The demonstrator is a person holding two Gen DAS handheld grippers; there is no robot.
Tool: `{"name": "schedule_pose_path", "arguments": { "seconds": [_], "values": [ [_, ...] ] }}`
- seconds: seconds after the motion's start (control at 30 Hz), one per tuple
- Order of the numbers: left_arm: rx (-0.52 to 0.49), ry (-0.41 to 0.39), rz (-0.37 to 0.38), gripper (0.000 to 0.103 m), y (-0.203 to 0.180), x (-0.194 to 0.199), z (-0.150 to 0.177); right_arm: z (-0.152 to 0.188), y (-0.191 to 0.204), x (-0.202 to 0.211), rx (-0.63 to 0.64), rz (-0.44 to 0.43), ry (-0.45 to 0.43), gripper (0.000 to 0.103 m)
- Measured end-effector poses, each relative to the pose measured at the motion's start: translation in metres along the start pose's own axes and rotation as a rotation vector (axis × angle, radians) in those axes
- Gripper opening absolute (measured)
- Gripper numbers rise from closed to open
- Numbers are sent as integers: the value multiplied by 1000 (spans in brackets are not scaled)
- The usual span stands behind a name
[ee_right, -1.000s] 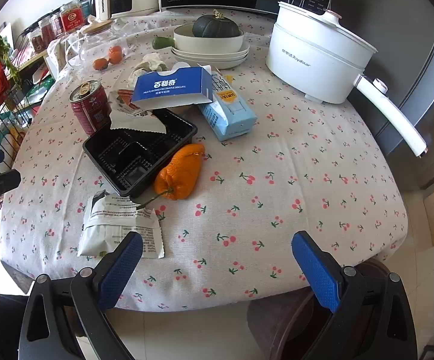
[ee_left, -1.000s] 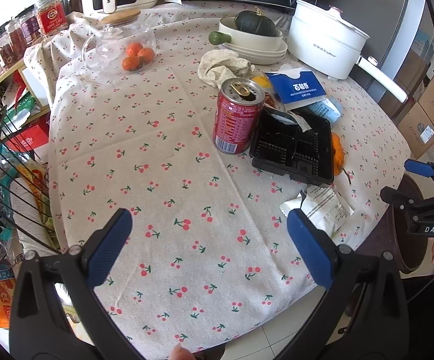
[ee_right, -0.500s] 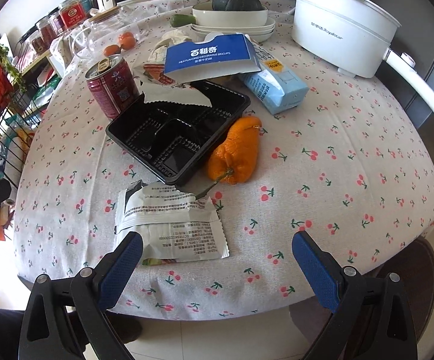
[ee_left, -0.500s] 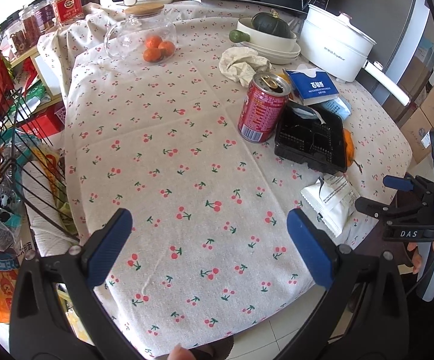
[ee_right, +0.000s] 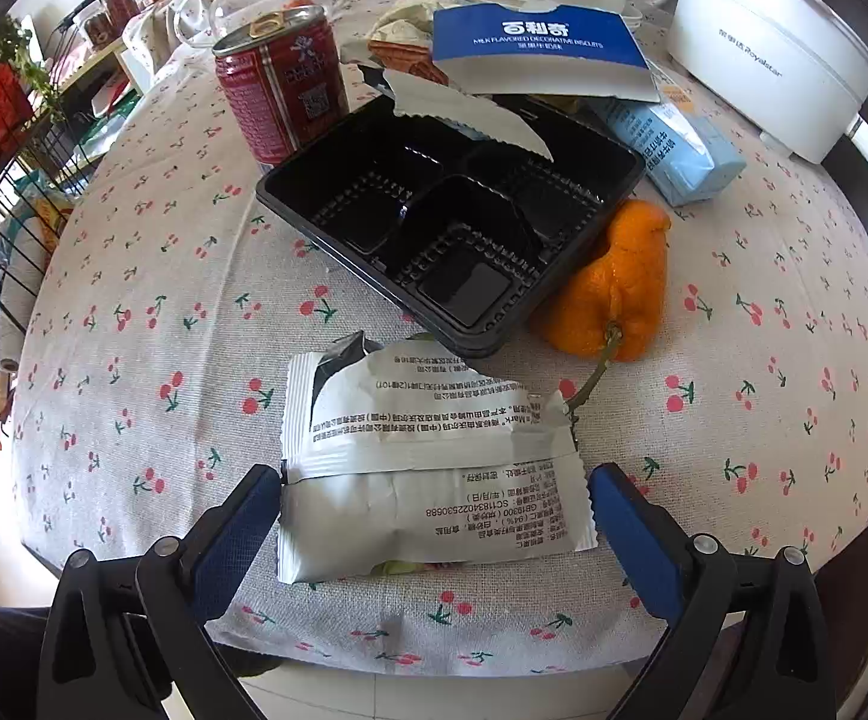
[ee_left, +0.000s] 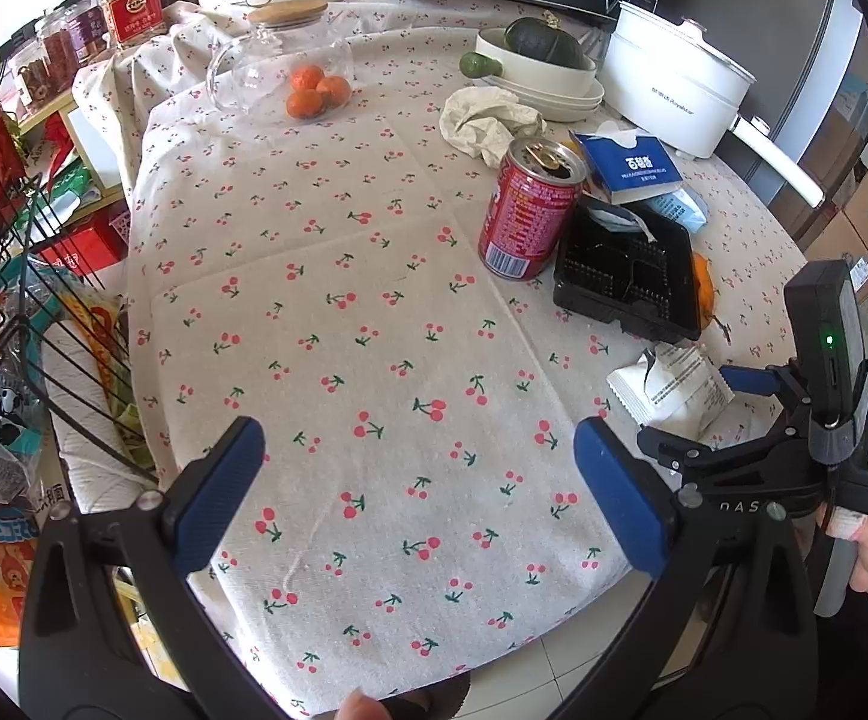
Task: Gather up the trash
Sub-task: 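Move the right gripper to the white snack wrapper and grasp it, then grasp the black plastic tray with the left gripper while the right gripper lifts the wrapper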
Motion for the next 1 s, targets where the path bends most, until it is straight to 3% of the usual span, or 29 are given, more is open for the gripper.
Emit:
{"name": "schedule_pose_path", "arguments": {
  "seconds": [0.2,0.33,0.6,1.0],
  "values": [
    [-5,8,-7,103,-2,-3,0,-8,0,-1,13,8,-24,102],
    [-14,16,-13,103,-6,-7,0,-8,1,2,28,-3,-27,90],
    [-32,40,-11,103,-21,-18,-1,2,-25,24,-3,-38,-23,87],
    [-83,33,113,102,-91,-44,-23,9,-90,70,-63,-4,-77,87]
  ]
}}
Point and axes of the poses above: each gripper's, at about its wrist camera, not at the fingertips, and x roughly against the way its jaws point, y to its left, z to its underside, the point moved 6 cm from there along -x, roughly the way its jaws point, and after that the axes turned 8 degrees about -y, right-handed, at the moved point
